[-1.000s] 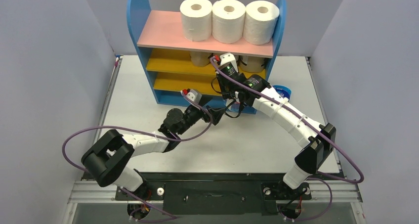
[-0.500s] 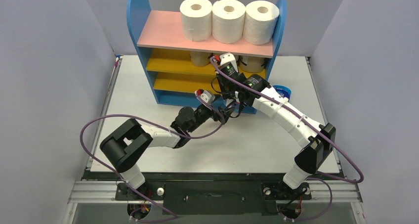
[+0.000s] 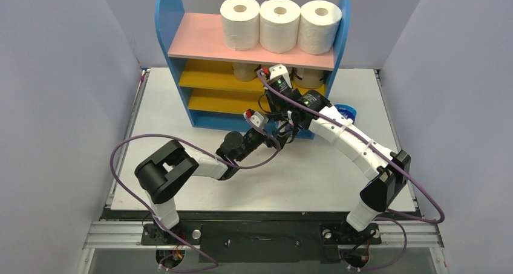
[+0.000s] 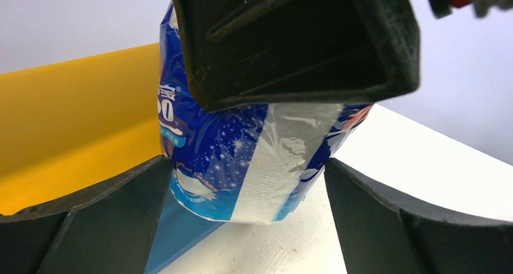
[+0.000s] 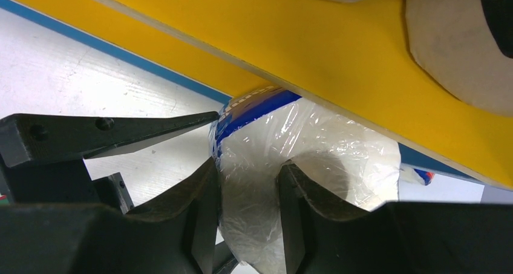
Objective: Place and organize the paper towels onto the shelf
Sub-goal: Place the paper towel on the shelf.
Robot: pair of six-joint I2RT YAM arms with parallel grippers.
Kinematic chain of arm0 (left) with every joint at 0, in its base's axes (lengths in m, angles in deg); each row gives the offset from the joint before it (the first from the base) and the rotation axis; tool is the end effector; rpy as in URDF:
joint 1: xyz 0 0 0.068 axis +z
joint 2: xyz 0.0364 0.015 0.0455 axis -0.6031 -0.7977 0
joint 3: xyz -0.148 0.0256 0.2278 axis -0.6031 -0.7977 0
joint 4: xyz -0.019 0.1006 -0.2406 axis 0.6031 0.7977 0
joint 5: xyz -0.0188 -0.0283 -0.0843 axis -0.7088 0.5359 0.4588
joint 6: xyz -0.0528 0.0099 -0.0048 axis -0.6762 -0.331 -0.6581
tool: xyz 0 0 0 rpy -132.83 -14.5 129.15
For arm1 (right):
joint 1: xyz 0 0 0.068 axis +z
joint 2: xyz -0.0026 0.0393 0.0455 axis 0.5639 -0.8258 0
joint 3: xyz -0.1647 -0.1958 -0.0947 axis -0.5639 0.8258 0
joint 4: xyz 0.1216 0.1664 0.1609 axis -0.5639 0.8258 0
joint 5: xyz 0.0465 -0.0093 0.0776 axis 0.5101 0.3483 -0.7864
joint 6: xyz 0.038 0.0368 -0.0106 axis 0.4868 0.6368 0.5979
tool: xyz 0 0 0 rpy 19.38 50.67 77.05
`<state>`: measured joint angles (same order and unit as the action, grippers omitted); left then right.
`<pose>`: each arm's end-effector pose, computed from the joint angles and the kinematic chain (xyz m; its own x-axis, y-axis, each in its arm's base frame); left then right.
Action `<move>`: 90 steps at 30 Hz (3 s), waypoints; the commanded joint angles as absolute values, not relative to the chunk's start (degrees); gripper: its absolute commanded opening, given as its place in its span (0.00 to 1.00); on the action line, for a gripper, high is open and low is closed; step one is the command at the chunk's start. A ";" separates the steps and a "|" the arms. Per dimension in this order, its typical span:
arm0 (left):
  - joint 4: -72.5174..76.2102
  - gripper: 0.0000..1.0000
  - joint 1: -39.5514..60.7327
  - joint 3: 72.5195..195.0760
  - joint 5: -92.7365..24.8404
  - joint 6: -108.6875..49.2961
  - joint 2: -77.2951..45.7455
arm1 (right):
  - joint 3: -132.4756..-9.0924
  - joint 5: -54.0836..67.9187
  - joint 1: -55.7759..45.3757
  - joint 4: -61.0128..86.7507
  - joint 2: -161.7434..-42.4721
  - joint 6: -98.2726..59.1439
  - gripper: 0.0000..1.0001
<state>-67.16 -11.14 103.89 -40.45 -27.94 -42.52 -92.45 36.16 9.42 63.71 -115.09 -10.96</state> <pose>0.2375 -0.2677 0.2111 -0.0029 -0.2528 -0.9675 0.7764 0.6092 -0.1615 0.2628 0.2335 0.3707 -0.6429 -0.2733 -0.7155 -0.3057 0.9481 -0.0875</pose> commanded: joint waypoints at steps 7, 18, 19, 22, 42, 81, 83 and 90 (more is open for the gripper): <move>-72.58 0.96 -11.26 108.24 -43.17 -27.35 -45.21 | -96.68 37.93 7.44 57.86 -115.00 -10.52 0.41; -72.60 0.96 -11.26 109.73 -44.46 -27.45 -45.85 | -96.76 38.22 7.56 58.15 -113.78 -9.84 0.50; -72.60 0.96 -11.25 109.89 -44.52 -27.48 -45.93 | -96.69 38.25 7.53 58.15 -113.41 -9.76 0.50; -72.41 0.96 -11.32 110.69 -44.67 -27.48 -46.29 | -96.27 38.51 7.67 58.15 -112.21 -9.46 0.50; -71.10 0.96 -11.25 114.43 -44.75 -27.60 -48.66 | -79.44 42.62 7.75 50.32 -90.27 -7.30 0.53; -69.34 0.97 -10.94 124.68 -51.25 -29.48 -56.79 | -38.81 43.66 7.83 34.24 -49.35 -3.16 0.51; -70.48 0.97 -10.90 123.65 -51.16 -29.72 -55.99 | -38.85 43.81 7.80 34.44 -49.08 -3.33 0.51; -73.66 0.96 -10.52 118.36 -48.78 -30.92 -51.51 | -38.79 43.86 7.84 35.40 -48.03 -3.55 0.51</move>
<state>-69.06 -11.09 120.43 -50.68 -29.60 -56.31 -38.81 42.74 8.02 35.56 -48.77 -3.37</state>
